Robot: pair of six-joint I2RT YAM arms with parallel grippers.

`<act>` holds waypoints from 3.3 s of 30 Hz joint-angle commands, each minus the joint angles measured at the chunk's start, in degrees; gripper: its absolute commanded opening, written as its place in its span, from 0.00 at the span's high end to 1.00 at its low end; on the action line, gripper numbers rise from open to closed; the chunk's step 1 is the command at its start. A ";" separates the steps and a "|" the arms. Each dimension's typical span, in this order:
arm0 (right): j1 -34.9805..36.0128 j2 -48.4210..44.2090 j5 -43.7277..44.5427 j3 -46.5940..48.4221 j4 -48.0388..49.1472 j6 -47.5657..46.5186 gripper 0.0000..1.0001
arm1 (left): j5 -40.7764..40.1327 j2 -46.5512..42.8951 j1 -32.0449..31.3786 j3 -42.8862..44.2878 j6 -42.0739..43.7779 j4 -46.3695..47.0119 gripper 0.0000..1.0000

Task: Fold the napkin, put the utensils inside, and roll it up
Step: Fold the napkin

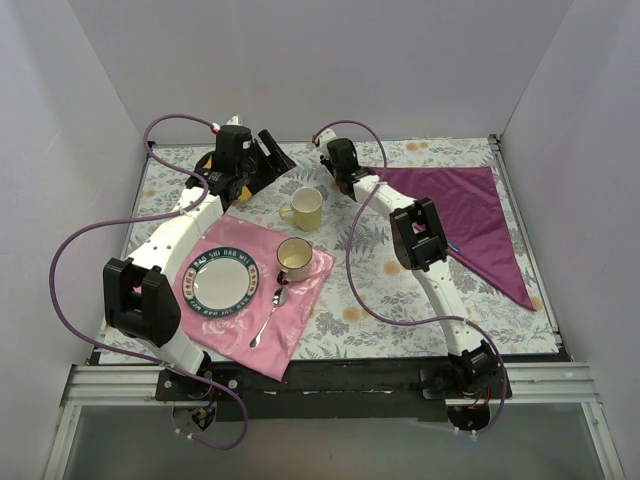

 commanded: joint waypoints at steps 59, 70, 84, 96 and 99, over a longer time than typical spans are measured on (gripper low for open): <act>-11.80 -55.98 5.23 -59.73 1.41 37.40 0.99 | 7.55 -10.86 0.08 -7.46 -3.11 1.27 0.32; -16.55 -61.52 -0.56 -67.12 4.66 31.51 0.99 | 7.90 -11.04 0.08 -7.72 -3.37 1.18 0.32; -21.21 -66.00 -6.02 -73.62 5.98 25.36 0.94 | 8.34 -11.04 0.00 -8.16 -3.46 1.36 0.32; -24.99 -68.38 -8.74 -78.72 8.09 21.05 0.89 | 8.69 -11.30 0.08 -8.43 -3.55 1.45 0.32; -25.78 -67.94 -9.36 -79.42 8.44 20.52 0.89 | 8.78 -11.30 0.08 -8.43 -3.64 1.45 0.32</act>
